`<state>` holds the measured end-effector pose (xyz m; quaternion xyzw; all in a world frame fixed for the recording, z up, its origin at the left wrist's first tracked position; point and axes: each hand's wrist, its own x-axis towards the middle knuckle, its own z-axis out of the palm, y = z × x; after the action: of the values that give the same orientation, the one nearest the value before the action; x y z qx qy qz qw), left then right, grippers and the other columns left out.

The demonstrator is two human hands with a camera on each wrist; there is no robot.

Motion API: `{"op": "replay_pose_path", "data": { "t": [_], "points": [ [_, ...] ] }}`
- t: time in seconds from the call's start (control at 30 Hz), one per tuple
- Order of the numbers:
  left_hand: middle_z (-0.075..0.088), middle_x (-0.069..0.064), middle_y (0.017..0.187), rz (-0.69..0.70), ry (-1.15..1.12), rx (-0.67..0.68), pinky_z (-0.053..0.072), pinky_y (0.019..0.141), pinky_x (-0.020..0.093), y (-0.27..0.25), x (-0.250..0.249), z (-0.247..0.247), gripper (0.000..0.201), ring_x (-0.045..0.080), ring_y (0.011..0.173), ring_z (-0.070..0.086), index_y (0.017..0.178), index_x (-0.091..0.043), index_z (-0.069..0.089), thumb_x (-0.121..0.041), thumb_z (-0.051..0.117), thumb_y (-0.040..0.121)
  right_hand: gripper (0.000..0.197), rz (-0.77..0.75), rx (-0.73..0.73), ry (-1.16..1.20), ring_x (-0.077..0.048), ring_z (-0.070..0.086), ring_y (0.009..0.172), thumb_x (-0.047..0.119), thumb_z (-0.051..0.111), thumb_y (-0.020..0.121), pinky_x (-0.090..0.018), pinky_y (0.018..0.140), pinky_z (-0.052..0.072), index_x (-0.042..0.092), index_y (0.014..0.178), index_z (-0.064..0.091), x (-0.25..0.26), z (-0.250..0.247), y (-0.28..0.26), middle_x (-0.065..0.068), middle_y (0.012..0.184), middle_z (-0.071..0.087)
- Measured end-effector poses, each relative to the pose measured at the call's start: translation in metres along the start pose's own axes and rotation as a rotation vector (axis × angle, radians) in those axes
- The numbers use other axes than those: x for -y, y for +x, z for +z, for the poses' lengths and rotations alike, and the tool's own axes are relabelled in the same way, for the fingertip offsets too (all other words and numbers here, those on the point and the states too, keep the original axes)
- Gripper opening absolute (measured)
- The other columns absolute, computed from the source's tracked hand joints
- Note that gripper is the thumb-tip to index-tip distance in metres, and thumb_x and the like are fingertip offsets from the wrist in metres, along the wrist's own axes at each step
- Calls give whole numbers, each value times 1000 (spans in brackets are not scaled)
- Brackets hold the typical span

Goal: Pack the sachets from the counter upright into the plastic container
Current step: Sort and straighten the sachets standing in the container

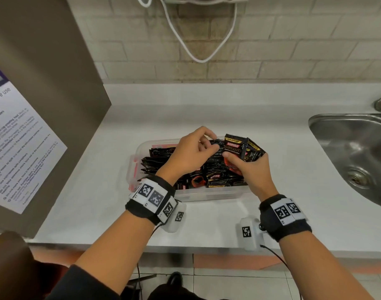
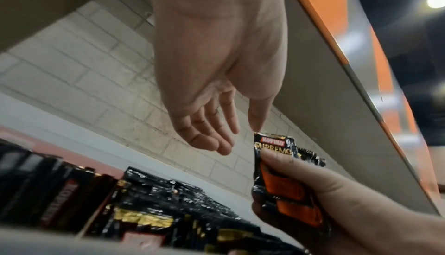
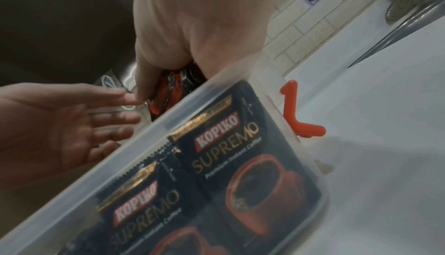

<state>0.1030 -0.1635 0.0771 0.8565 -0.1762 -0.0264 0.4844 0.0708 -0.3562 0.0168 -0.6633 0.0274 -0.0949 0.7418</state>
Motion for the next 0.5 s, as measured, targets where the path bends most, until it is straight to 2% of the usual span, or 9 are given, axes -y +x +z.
{"op": "replay_pose_path", "data": {
  "t": [0.1,0.17,0.23,0.3,0.4,0.5],
  "points": [
    [67,-10,95,34,-123,4,53,77,25,3,-12,2,23,20,83,64,116,-31,66,-32,70,93,40,-30,34,6,-27,74,98,27,89,76,-48,85,61,16,111,74,7,2,-2,-8,104,77],
    [67,-9,99,59,-152,15,54,79,28,5,-17,2,24,22,86,64,116,-31,68,-33,72,92,36,-40,73,13,-26,75,97,25,88,77,-42,82,62,19,110,75,13,4,-3,-8,103,77],
    [66,-8,99,65,-174,11,54,78,28,9,-20,1,24,20,85,63,113,-31,70,-32,74,90,31,-60,116,15,-26,74,98,23,86,79,-36,79,62,22,108,75,19,6,-3,-7,103,77],
    [67,-4,96,61,-196,10,57,75,32,12,-22,-1,20,15,82,62,108,-29,72,-28,76,88,31,-71,139,19,-27,74,98,21,85,80,-35,78,61,22,109,75,24,7,-3,-8,104,77],
    [68,2,88,72,-236,1,58,65,32,12,-23,-5,14,10,73,60,96,-26,71,-19,78,86,33,-60,140,28,-27,74,97,22,85,80,-33,76,61,19,110,74,28,7,-3,-9,104,77],
    [70,-1,85,104,-245,-39,56,66,31,11,-23,-7,17,10,71,61,87,-24,69,-12,81,83,27,-30,162,27,-24,75,95,26,84,79,-31,72,60,28,104,76,30,9,-4,-7,103,77]
  ]
}}
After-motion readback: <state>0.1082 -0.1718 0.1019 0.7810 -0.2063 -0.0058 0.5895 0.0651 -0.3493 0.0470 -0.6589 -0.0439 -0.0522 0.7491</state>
